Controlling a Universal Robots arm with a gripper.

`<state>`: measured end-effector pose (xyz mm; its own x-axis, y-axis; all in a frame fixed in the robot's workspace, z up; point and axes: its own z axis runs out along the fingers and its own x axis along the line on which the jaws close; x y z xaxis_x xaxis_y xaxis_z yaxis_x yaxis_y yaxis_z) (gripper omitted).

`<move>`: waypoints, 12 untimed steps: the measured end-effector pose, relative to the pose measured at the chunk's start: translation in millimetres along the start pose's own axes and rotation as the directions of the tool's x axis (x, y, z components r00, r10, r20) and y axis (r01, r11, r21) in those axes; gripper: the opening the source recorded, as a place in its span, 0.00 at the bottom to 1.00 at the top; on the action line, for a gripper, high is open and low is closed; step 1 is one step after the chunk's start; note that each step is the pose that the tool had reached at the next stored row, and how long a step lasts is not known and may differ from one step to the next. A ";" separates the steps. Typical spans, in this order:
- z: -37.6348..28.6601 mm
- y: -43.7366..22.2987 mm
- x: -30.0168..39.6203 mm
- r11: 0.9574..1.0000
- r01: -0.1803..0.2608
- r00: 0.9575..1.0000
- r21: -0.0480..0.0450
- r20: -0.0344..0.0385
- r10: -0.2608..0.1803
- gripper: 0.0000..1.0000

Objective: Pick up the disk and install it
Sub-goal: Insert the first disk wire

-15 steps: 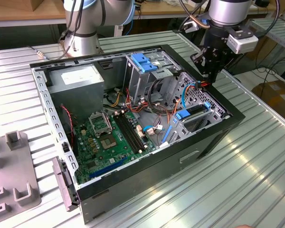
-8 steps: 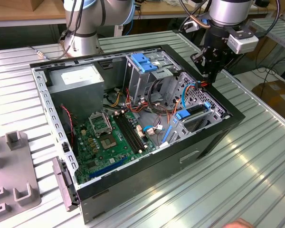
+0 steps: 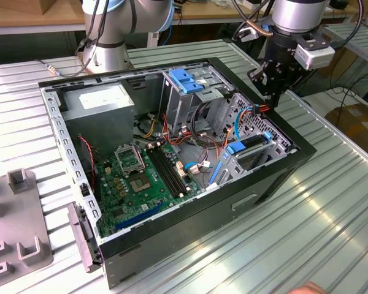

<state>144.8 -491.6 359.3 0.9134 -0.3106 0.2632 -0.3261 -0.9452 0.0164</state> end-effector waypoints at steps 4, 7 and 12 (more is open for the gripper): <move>-1.8 0.4 -0.1 1.000 -0.018 1.000 -0.007 0.000 0.018 0.16; -2.4 1.0 -1.7 0.999 -0.035 0.999 -0.011 0.001 0.035 0.16; -2.5 1.0 -1.8 0.994 -0.108 0.994 -0.031 0.000 0.108 0.16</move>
<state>142.3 -491.7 361.3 0.8730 -0.4108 0.2630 -0.4301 -0.9026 0.0177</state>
